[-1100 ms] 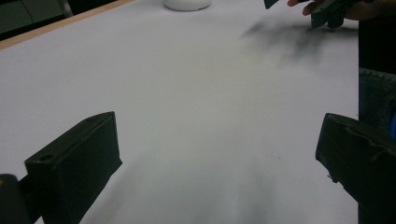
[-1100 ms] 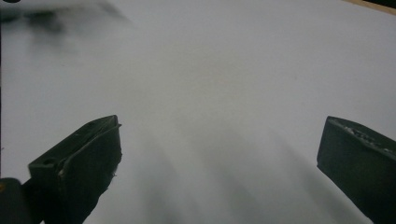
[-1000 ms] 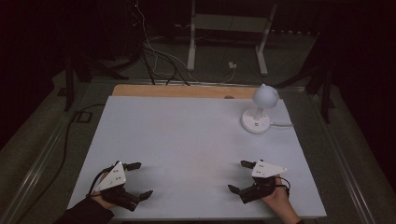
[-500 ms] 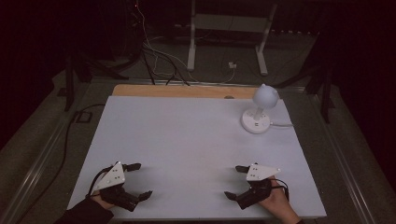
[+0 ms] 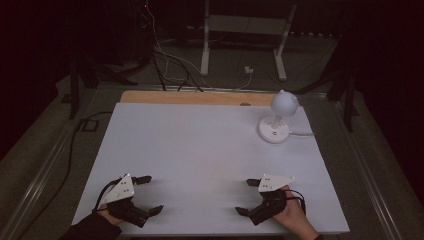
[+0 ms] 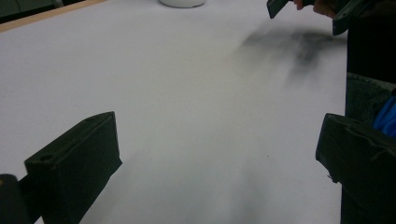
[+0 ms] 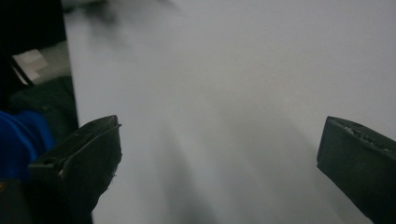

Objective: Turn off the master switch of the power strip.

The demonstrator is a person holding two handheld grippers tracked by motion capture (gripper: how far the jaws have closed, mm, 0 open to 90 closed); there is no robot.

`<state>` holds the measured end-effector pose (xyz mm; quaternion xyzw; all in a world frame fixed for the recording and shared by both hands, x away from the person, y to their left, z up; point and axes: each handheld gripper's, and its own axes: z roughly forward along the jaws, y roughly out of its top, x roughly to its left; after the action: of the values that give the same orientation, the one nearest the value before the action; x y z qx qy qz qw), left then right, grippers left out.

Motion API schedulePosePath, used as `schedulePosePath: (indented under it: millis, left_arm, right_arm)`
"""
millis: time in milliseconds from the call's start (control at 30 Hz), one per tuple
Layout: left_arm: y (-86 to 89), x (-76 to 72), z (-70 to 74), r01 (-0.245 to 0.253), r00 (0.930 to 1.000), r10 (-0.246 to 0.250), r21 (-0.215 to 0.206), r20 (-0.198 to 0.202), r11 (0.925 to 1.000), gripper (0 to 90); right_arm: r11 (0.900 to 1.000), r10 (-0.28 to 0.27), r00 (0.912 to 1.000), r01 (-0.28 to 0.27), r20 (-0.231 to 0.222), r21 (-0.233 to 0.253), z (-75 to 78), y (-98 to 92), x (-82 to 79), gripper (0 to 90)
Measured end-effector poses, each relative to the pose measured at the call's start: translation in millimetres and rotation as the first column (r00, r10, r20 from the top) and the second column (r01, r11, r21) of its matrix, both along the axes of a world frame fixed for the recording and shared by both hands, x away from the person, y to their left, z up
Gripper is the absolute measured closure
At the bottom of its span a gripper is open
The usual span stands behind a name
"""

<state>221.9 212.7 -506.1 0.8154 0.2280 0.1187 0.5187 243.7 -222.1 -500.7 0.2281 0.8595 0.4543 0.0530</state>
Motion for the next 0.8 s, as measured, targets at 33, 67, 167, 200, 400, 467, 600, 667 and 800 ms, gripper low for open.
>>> schedulePosePath:
  millis: [33, 67, 167, 200, 400, 467, 600, 667, 800]
  left_arm:
    - [0.0, 0.0, 0.0, 0.0, 1.0, 0.0, 0.0, -0.001, 1.0, 0.3]
    - [0.0, 0.0, 0.0, 0.0, 1.0, 0.0, 0.0, -0.002, 1.0, 0.3]
    - [0.4, 0.1, 0.4, 0.002, 1.0, -0.002, -0.003, 0.0, 1.0, 0.3]
    - [0.4, 0.0, 0.4, 0.002, 1.0, -0.002, -0.004, -0.001, 1.0, 0.3]
    - [-0.1, -0.4, 0.4, 0.001, 1.0, -0.001, -0.005, -0.003, 1.0, 0.3]
    - [-0.1, -0.3, 0.4, 0.002, 1.0, -0.002, -0.006, -0.004, 1.0, 0.3]
    - [-0.2, -0.3, 0.5, 0.002, 1.0, -0.002, -0.007, -0.005, 1.0, 0.3]
    - [-0.2, -0.3, 0.5, 0.003, 1.0, -0.003, -0.007, -0.006, 1.0, 0.3]
    - [-0.1, -0.3, 0.6, 0.003, 1.0, -0.003, -0.007, -0.006, 1.0, 0.3]
  right_arm:
    - [1.0, 0.002, 1.0, -0.002, 0.002, 0.0, 2.0, 1.3, 0.2, 0.0]
    - [1.0, 0.005, 1.0, -0.005, 0.002, 0.0, 4.1, 2.6, 0.2, 0.0]
    - [1.0, 0.014, 0.9999, -0.014, -0.007, 0.024, 11.0, 4.3, 1.5, 0.0]
    - [1.0, 0.016, 0.9999, -0.016, -0.001, 0.023, 13.3, 4.6, 2.1, 0.0]
    - [0.999, 0.008, 1.0, -0.008, 0.004, 0.045, 26.7, 3.2, 8.1, 0.0]
    - [0.999, 0.007, 0.9999, -0.008, 0.013, 0.046, 30.8, 3.2, 10.3, 0.0]
    - [0.999, 0.002, 0.9998, -0.003, 0.019, 0.052, 39.2, 2.8, 15.2, 0.0]
    - [0.998, 0.002, 0.9998, -0.003, 0.019, 0.059, 43.0, 2.3, 17.8, 0.0]
    - [0.998, -0.007, 0.9997, 0.006, 0.022, 0.063, 48.5, 1.8, 23.1, 0.0]
